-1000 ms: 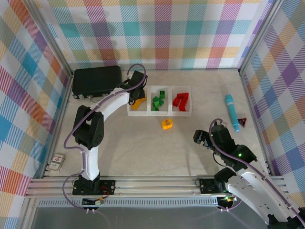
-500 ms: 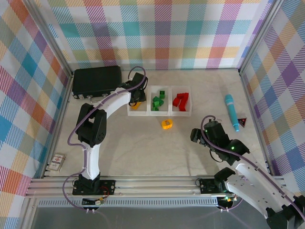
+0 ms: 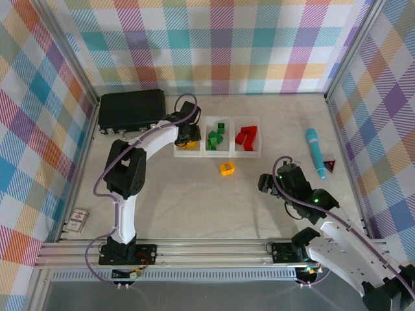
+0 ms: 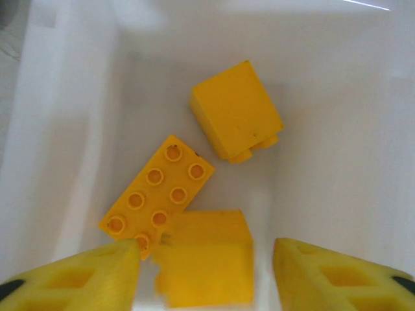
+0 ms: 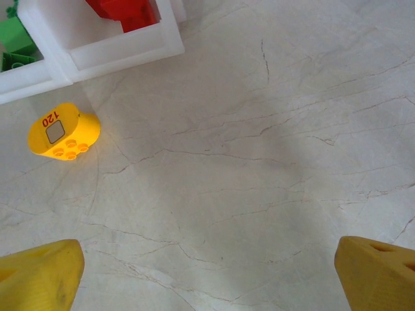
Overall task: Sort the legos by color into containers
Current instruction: Place the lego in the container, then pick up the lego from the center of the table.
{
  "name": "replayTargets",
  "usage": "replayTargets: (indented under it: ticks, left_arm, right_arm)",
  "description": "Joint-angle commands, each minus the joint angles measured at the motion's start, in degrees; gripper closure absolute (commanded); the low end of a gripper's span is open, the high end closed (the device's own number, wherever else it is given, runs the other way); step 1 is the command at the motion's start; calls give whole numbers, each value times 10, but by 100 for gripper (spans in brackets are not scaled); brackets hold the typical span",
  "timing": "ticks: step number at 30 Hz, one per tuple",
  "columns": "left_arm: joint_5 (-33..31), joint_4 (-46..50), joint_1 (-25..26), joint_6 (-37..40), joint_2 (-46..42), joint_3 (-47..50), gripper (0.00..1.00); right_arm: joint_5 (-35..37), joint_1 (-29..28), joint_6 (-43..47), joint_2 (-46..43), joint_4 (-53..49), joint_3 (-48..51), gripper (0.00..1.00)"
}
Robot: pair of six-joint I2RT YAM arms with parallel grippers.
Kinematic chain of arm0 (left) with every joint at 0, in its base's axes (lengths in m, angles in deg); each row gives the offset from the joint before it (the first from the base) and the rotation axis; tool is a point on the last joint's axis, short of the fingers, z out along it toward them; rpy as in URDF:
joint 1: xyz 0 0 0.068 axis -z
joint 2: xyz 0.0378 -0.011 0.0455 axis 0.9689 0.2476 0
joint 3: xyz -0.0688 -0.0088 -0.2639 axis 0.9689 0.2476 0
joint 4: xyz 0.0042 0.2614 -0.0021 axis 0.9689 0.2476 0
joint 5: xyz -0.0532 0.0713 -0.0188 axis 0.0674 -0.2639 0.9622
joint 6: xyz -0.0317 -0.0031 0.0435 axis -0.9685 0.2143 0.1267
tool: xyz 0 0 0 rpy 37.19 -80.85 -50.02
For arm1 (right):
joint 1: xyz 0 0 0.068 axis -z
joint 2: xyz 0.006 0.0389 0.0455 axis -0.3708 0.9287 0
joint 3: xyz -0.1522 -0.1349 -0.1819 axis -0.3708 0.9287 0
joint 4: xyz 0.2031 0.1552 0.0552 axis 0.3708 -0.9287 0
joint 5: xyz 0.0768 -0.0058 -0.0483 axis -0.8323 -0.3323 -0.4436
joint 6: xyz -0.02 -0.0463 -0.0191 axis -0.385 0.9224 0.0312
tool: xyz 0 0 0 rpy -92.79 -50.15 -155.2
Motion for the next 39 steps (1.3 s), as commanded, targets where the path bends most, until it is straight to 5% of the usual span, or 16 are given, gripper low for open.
replayTargets:
  ticks: [1, 13, 23, 30, 35, 39]
  left_arm:
    - [9, 11, -3, 1, 0, 4, 33]
    - [-39, 34, 24, 16, -149, 49, 13]
    - [-110, -5, 177, -175, -237, 205, 9]
    - [-147, -5, 258, -227, -160, 157, 7]
    - [-107, 1, 268, -182, -83, 87, 6]
    - [-33, -61, 267, -4, -65, 77, 6]
  right_arm:
    - [-1, 4, -8, -15, -7, 1, 1]
    - [-10, 4, -29, -40, -33, -8, 1]
    - [-32, 4, -43, -53, -29, -2, 1]
    - [-32, 4, -39, -91, -38, 5, 1]
    - [-20, 4, -40, -127, -65, 9, 1]
    - [-12, 4, -40, -155, -85, 12, 1]
